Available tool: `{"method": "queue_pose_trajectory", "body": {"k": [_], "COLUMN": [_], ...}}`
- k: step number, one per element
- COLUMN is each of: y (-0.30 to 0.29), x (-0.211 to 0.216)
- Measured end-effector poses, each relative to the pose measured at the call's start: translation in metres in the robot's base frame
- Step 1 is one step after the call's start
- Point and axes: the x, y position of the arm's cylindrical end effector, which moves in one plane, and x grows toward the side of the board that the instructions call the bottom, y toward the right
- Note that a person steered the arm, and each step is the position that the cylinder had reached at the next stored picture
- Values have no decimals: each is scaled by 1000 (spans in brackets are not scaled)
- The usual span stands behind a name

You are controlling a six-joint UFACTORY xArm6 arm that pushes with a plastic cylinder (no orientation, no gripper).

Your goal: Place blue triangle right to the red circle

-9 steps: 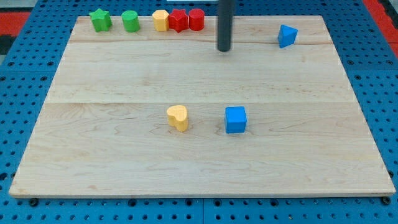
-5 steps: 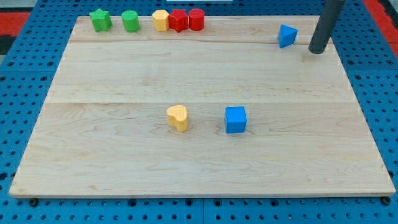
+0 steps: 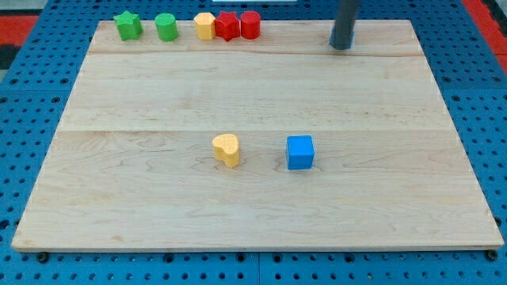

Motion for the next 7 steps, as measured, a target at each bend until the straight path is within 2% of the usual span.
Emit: {"method": "queue_pose_trajectory", "body": {"k": [1, 4, 5, 6, 7], "y": [24, -15, -7, -26, -76], "x": [3, -35, -49, -55, -54]}}
